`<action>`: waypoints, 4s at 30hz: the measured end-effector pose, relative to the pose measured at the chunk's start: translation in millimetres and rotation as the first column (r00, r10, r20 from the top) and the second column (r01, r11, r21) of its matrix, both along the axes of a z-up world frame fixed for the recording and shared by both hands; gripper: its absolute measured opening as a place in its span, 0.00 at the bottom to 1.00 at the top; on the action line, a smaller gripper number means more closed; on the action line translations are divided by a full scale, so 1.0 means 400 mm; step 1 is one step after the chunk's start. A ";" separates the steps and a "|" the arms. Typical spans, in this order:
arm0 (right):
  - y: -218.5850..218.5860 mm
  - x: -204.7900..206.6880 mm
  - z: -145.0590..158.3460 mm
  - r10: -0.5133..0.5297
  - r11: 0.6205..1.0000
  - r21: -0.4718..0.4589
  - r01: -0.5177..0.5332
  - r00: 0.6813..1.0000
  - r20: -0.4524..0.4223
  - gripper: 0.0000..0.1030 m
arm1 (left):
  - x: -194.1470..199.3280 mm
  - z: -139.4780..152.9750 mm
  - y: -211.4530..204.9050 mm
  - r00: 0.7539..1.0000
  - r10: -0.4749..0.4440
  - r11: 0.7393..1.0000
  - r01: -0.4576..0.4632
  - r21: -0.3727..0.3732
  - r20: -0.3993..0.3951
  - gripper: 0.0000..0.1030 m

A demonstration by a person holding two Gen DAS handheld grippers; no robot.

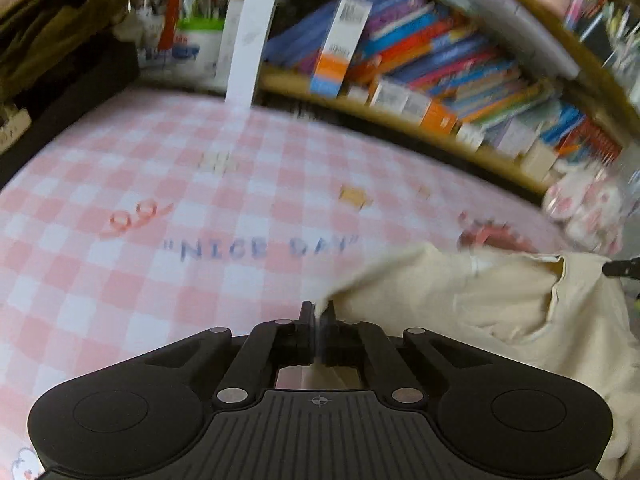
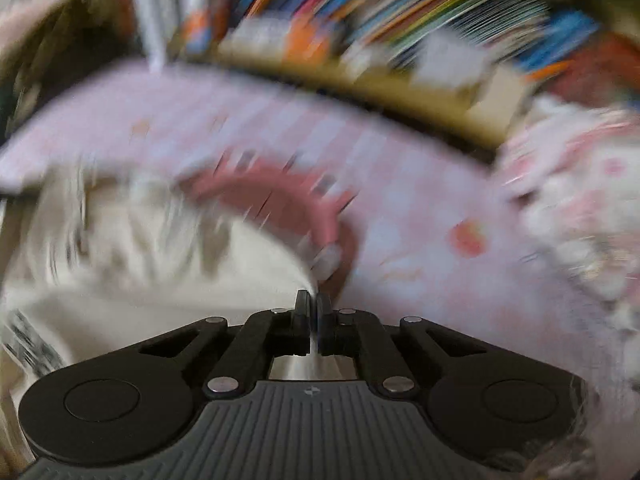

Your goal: Fold clothes

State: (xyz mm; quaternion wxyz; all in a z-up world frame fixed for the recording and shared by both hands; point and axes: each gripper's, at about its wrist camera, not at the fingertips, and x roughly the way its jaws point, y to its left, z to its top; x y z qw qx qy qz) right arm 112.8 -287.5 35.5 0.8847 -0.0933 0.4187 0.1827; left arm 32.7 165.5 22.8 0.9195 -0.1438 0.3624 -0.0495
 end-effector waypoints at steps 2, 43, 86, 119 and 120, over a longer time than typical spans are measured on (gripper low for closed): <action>-0.044 -0.019 0.045 -0.046 0.999 0.029 0.044 0.996 0.080 0.03 | -0.003 0.023 -0.005 1.000 -0.014 1.000 0.014 0.002 0.026 0.01; 0.186 0.091 -0.143 0.636 0.720 -0.235 -0.653 0.756 -0.154 0.55 | 0.029 0.230 -0.363 0.843 -0.516 0.668 0.287 0.687 0.149 0.01; 0.231 -1.082 0.769 0.257 0.898 -0.183 0.400 -0.139 0.956 0.04 | -0.725 0.860 -0.058 -0.018 -0.179 0.969 -0.179 0.173 0.984 0.03; 0.154 0.335 -0.062 0.182 0.967 -0.220 -0.132 0.957 0.227 0.04 | 0.523 0.049 -0.215 0.987 -0.157 0.860 0.122 0.495 0.030 0.03; 0.156 0.352 -0.068 0.178 0.968 -0.216 -0.129 0.958 0.225 0.04 | 0.544 0.039 -0.219 0.989 -0.144 0.862 0.115 0.494 0.020 0.03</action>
